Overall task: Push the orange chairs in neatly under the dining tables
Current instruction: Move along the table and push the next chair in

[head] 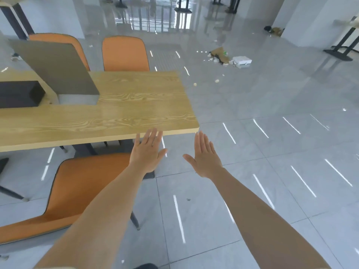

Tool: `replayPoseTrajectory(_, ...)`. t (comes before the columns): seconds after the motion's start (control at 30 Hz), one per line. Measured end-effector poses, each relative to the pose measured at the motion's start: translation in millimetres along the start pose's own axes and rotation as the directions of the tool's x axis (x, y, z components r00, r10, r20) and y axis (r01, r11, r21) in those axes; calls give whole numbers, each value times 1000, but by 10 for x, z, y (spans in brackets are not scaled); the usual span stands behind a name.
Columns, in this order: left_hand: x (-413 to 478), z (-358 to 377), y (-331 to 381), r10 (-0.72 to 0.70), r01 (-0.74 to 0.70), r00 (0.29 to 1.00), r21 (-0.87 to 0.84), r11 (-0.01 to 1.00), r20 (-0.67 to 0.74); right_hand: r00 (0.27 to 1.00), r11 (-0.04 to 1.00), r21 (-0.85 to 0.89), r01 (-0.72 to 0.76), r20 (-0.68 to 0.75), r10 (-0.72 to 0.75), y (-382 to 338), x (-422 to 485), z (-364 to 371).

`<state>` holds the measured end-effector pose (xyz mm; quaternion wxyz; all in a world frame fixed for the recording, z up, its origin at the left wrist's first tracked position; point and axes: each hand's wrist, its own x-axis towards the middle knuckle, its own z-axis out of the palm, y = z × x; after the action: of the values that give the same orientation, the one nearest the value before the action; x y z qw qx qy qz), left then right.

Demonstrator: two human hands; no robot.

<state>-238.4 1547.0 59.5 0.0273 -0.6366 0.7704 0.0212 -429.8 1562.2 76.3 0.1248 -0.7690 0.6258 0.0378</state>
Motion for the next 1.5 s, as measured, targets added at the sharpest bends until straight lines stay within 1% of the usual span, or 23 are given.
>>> replayPoseTrajectory(0.1, 410, -2, 288, 7, -7, 1000, -2, 1000, 30, 1000, 1000, 6, 9, -19, -9, 387, 287, -116)
replayPoseTrajectory(0.23, 1103, 59, 547, 1, 0, 1000, -18, 1000, 28, 999, 1000, 7, 27, -33, -27, 918, 768, -288)
replayPoseTrajectory(0.33, 1785, 133, 753, -7, 9, 999, -61, 998, 32, 999, 999, -31, 32, -34, -33, 1378, 1254, -433)
replayPoseTrajectory(0.53, 3200, 107, 1238, -23, 24, 1000, -135, 991, 7, 1000, 993, -118, -5, -26, 2, 2226, 2356, -782)
replayPoseTrajectory(0.67, 3983, 12, 1326, -87, 89, 996, -128, 988, 25, 1000, 992, -125, 19, -3, -20, 2645, 3094, -1030)
replayPoseTrajectory(0.77, 4470, 5, 1312, -126, 129, 991, -100, 987, 39, 998, 994, -97, 57, -18, -59, 2887, 3657, -1151)
replayPoseTrajectory(0.9, 5132, 68, 1244, -207, 210, 977, -63, 976, 59, 989, 987, -64, 149, -15, -150, 3174, 4482, -1181)
replayPoseTrajectory(1.03, 5859, 69, 1169, -346, 346, 938, -69, 936, 21, 960, 956, -107, 275, -17, -278, 3363, 5460, -1337)
replayPoseTrajectory(1.13, 6376, -28, 1114, -454, 455, 890, -85, 886, 27, 930, 926, -90, 367, 0, -368, 3430, 6137, -1669)
replayPoseTrajectory(1.27, 6982, -144, 994, -555, 556, 831, -93, 826, 36, 879, 873, -111, 475, 24, -476, 3482, 7006, -1997)
replayPoseTrajectory(1.33, 7250, -161, 857, -606, 608, 794, -91, 789, 48, 852, 844, -121, 523, 51, -520, 3439, 7424, -2070)
replayPoseTrajectory(1.5, 7920, -103, 358, -712, 714, 700, -62, 697, 56, 756, 749, -103, 654, 81, -649, 3128, 8395, -2074)
